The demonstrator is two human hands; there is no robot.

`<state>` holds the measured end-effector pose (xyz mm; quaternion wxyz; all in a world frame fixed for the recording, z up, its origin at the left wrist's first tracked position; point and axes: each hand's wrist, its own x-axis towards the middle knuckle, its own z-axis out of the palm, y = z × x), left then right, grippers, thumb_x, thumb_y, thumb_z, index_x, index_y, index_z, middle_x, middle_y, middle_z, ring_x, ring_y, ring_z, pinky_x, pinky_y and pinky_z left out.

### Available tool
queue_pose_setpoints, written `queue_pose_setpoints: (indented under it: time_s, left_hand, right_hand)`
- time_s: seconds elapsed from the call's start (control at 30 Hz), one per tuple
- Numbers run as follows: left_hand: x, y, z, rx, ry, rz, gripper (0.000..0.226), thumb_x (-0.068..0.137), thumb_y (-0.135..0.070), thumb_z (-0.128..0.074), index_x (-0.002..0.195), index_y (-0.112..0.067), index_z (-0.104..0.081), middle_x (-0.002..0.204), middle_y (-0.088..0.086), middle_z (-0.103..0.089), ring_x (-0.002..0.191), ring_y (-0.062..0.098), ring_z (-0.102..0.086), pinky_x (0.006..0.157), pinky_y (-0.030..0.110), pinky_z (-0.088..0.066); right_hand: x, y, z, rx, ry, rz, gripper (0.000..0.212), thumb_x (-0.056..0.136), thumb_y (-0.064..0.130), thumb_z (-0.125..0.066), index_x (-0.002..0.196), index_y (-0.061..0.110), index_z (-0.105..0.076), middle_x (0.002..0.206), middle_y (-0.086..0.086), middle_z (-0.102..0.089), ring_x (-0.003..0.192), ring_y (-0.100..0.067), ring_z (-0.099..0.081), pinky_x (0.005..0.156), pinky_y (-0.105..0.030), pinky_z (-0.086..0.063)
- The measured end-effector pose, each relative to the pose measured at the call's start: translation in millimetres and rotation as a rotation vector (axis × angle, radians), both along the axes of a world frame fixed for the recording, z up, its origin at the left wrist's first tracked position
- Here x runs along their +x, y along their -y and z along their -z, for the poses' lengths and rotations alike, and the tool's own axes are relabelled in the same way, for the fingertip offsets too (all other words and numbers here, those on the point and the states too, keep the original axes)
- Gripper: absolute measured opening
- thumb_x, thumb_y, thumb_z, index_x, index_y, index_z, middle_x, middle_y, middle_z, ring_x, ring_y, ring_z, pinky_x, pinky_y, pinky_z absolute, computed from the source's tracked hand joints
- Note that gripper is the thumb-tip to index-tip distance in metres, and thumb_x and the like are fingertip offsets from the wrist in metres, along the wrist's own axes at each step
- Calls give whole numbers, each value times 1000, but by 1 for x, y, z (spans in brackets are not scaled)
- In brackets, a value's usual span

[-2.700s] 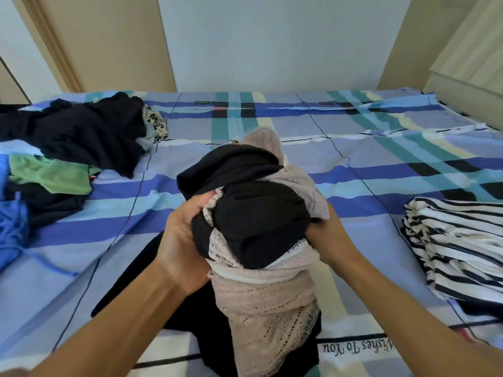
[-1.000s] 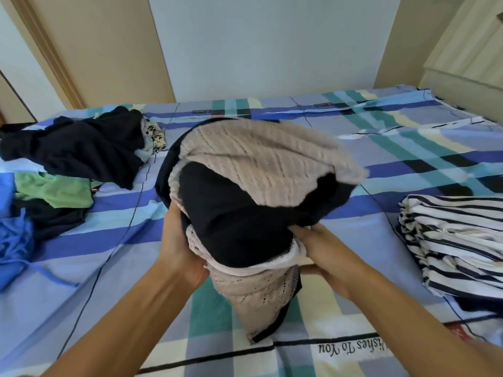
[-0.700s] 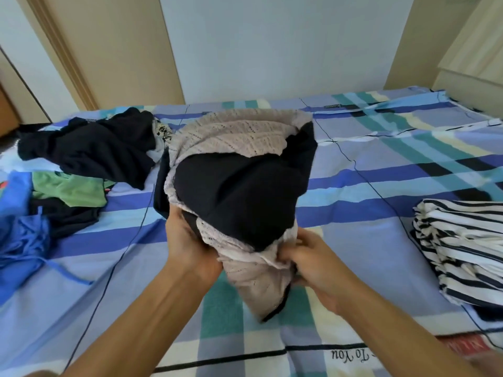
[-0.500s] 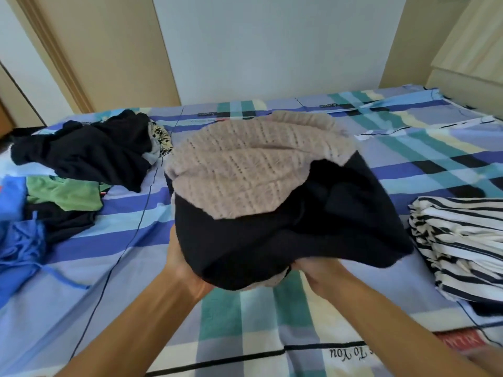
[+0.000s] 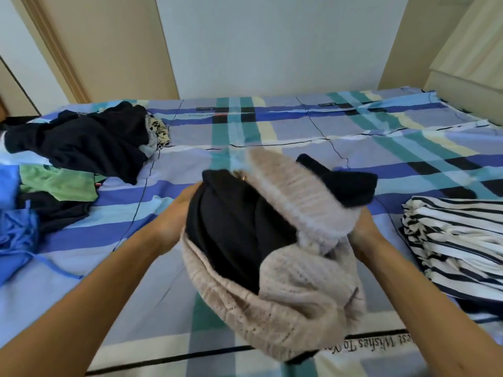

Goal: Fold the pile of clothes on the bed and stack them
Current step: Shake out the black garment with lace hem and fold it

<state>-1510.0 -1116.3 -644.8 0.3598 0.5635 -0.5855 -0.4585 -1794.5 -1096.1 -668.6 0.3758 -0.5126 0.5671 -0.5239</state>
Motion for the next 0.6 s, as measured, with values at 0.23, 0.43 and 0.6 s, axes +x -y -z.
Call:
queue_pose_setpoints:
  time_s: [0.23,0.43,0.6]
  left_hand:
    - [24,-18,21,380,235,19,33,100,-24,-41,108,-9,-69,94,16,-72,82,29,-65,73,39,-56]
    - [17,-48,4,456,-484,337,74,76,-71,-62,134,-26,-63,125,4,-65,110,24,-62,94,45,-49]
    - [-40,-76,13,162,-180,90,66,63,-33,-89,124,-29,-63,113,-8,-75,103,10,-71,92,35,-56]
  right_hand:
    - [-10,-10,0,-210,-624,-159,28,83,27,-50,109,23,-60,105,3,-62,92,-12,-57,77,-29,-45]
    - [-19,-18,1,-376,-615,-415,24,94,38,-51,116,46,-54,120,19,-56,117,-4,-54,101,-28,-41]
    - [7,-20,9,-500,-621,-498,13,96,26,-54,105,22,-64,103,4,-64,99,-22,-62,85,-46,-48]
